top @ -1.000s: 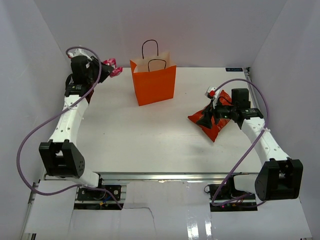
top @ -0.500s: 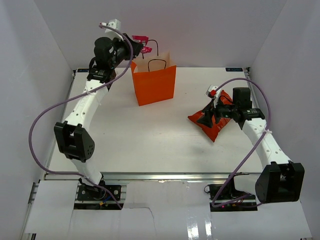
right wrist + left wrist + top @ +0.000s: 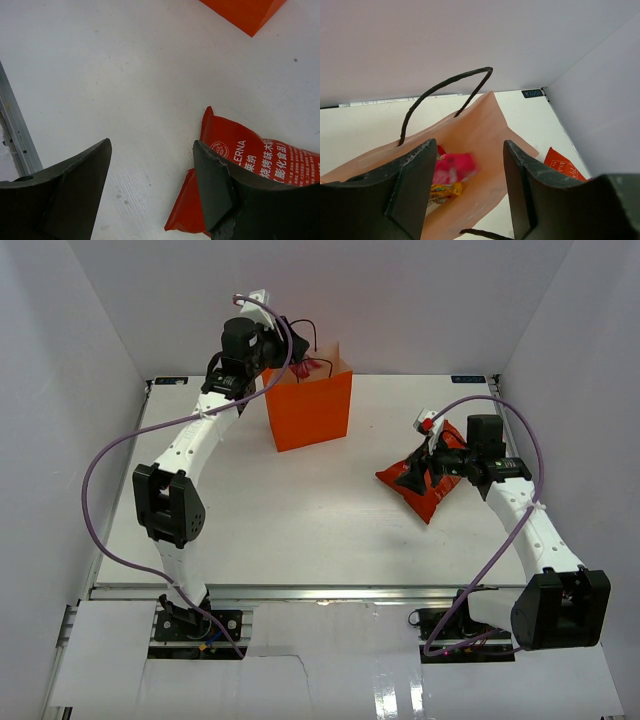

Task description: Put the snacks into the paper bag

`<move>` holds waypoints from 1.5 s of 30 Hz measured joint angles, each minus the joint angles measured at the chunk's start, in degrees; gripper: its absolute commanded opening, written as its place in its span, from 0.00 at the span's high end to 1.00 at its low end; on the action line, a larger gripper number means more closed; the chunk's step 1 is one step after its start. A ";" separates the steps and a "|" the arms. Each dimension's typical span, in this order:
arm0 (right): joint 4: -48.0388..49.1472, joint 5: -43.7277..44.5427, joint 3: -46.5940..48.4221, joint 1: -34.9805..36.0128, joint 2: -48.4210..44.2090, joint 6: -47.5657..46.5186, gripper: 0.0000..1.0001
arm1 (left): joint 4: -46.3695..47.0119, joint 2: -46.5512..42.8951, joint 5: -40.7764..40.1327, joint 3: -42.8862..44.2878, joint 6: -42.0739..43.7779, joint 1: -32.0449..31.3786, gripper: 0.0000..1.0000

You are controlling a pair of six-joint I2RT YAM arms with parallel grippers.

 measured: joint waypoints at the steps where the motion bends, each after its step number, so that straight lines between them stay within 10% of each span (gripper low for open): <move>1: -0.15 0.74 0.20 0.00 0.11 0.94 0.28 | 0.00 -0.04 0.00 0.00 -0.09 0.00 0.32; 11: -0.11 18.38 5.81 -3.32 5.25 24.57 0.20 | -1.33 -10.51 -0.96 -5.01 2.34 0.00 0.12; 14: -0.35 25.68 5.84 -5.77 5.55 33.05 0.02 | -0.46 -22.58 -2.12 -15.63 4.09 -0.02 0.06; 25: 0.48 37.92 5.66 -15.65 9.22 50.18 0.10 | -3.58 -70.44 -7.63 -60.06 0.50 -0.02 0.03; 42: 14.82 38.16 2.67 -18.80 24.28 58.29 0.00 | -14.32 -84.13 -7.78 -72.22 -11.56 -0.02 0.02; 45: 18.23 36.76 1.38 -18.99 24.87 59.52 0.14 | -15.32 -84.43 -7.74 -72.24 -12.37 -0.02 0.02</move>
